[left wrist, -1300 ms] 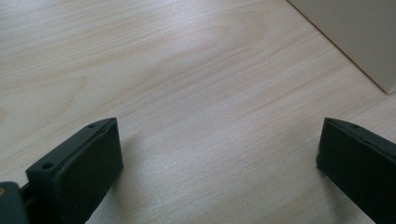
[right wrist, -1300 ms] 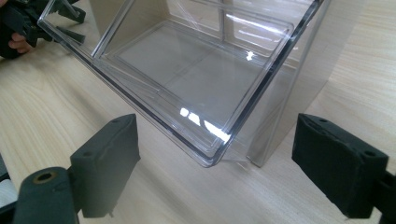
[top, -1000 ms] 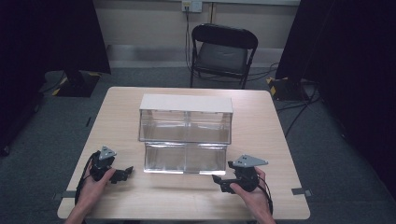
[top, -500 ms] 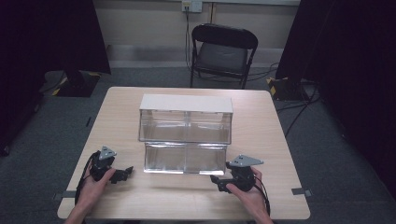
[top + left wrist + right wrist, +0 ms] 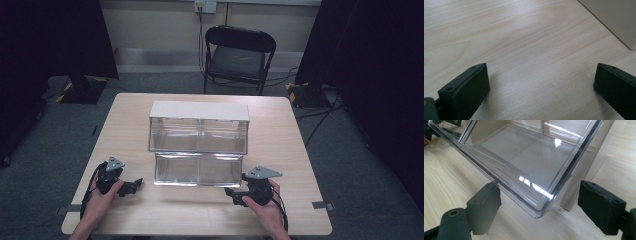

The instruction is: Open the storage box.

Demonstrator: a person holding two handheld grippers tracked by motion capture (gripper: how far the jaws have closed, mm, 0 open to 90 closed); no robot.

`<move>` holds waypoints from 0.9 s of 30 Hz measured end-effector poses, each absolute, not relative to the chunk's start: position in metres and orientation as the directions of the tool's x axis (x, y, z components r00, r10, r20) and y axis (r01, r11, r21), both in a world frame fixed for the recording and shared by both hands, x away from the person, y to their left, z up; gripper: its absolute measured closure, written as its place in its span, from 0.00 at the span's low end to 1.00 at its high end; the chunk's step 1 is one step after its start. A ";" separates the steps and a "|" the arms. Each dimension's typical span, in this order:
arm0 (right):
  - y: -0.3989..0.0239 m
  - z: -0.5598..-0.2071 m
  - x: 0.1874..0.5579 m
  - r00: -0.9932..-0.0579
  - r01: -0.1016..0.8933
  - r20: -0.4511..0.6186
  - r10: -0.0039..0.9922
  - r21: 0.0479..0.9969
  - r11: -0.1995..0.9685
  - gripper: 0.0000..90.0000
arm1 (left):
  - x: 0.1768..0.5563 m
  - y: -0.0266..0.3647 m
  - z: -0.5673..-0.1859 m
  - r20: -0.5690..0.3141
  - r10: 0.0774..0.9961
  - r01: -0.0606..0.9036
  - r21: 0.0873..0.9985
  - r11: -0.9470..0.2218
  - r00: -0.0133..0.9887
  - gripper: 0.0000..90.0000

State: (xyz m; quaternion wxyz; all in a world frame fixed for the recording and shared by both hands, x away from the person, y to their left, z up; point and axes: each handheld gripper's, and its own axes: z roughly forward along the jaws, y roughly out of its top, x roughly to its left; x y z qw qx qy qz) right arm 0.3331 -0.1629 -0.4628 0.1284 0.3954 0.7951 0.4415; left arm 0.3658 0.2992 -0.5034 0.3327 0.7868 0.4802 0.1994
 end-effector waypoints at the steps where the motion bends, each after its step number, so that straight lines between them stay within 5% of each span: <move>1: -0.163 -0.463 0.333 -0.654 0.515 0.145 0.742 0.804 0.297 0.20 | 0.366 0.299 -0.503 -0.006 0.888 0.623 0.715 -0.318 0.459 0.00; 27: -0.163 -0.461 0.330 -0.662 0.496 0.128 0.739 0.813 0.304 0.20 | 0.366 0.299 -0.503 -0.005 0.889 0.623 0.715 -0.317 0.459 0.00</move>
